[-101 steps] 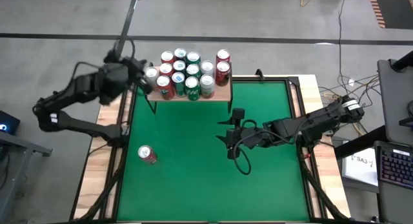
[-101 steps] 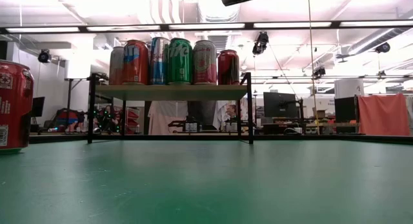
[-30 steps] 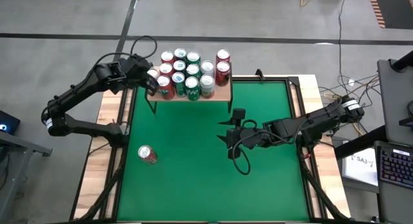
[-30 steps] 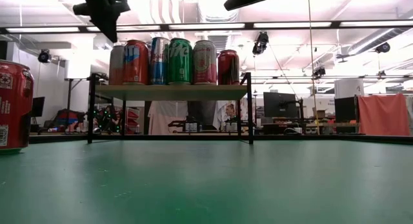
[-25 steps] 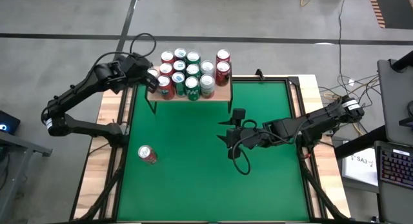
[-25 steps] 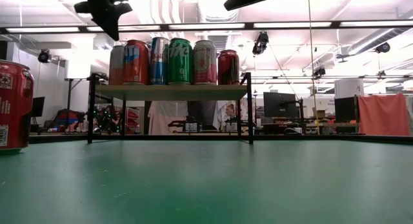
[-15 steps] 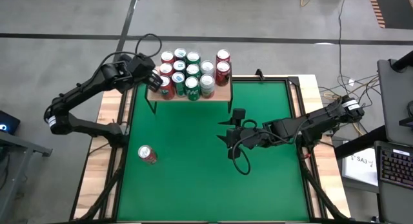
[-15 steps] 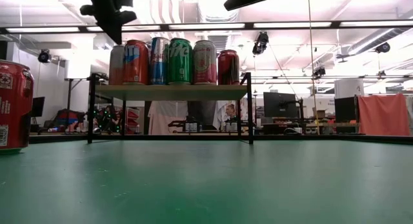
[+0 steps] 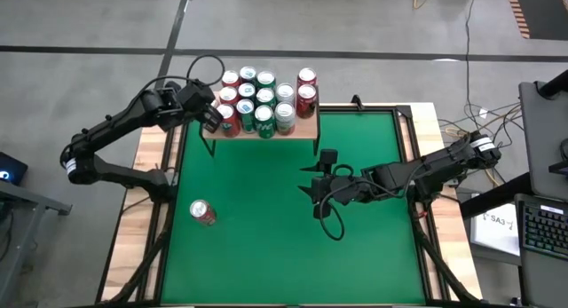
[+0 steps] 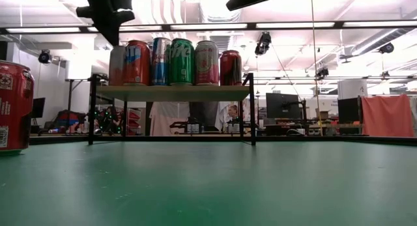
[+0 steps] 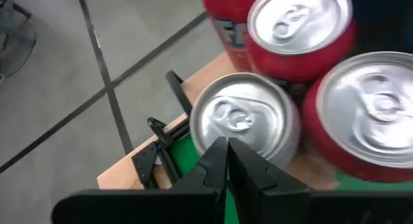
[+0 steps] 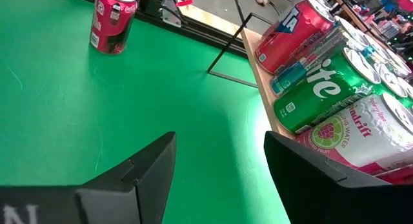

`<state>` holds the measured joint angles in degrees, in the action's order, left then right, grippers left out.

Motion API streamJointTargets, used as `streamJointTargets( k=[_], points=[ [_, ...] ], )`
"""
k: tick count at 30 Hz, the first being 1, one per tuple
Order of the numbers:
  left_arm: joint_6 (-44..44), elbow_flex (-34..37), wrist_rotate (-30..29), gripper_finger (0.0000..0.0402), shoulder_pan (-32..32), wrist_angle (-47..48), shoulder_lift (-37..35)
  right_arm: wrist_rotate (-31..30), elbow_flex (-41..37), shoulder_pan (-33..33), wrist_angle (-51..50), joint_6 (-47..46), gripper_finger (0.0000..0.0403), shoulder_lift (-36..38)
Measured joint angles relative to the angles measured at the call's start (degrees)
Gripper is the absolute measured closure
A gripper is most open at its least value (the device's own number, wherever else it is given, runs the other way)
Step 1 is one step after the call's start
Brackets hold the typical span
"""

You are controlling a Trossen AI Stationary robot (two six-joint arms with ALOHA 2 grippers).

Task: Place canned beverage on shelf
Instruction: Put the red can on the shelf

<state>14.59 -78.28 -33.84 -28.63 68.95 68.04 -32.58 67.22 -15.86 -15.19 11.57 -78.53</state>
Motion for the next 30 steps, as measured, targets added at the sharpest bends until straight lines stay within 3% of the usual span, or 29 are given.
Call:
streamJointTargets(
  k=[11,16,22,30],
  points=[
    [1.30,0.00,0.29,0.0402,2.61,0.03,-0.25,0.00,0.00,0.00,0.01,-0.02,0.0177,0.01],
    [-2.79,-0.83,-4.85,0.0402,2.58,-1.76,-0.22,-0.01,0.00,0.00,0.01,-0.12,0.0177,-0.01],
    [-9.83,-1.18,-5.82,0.0402,-0.69,-7.97,0.38,-0.02,0.00,0.00,0.01,-0.41,0.0177,0.01],
    [-12.01,-1.14,-3.21,0.0402,-5.07,-7.91,2.92,-0.02,0.00,0.00,0.01,-0.41,0.0177,-0.01]
  ],
)
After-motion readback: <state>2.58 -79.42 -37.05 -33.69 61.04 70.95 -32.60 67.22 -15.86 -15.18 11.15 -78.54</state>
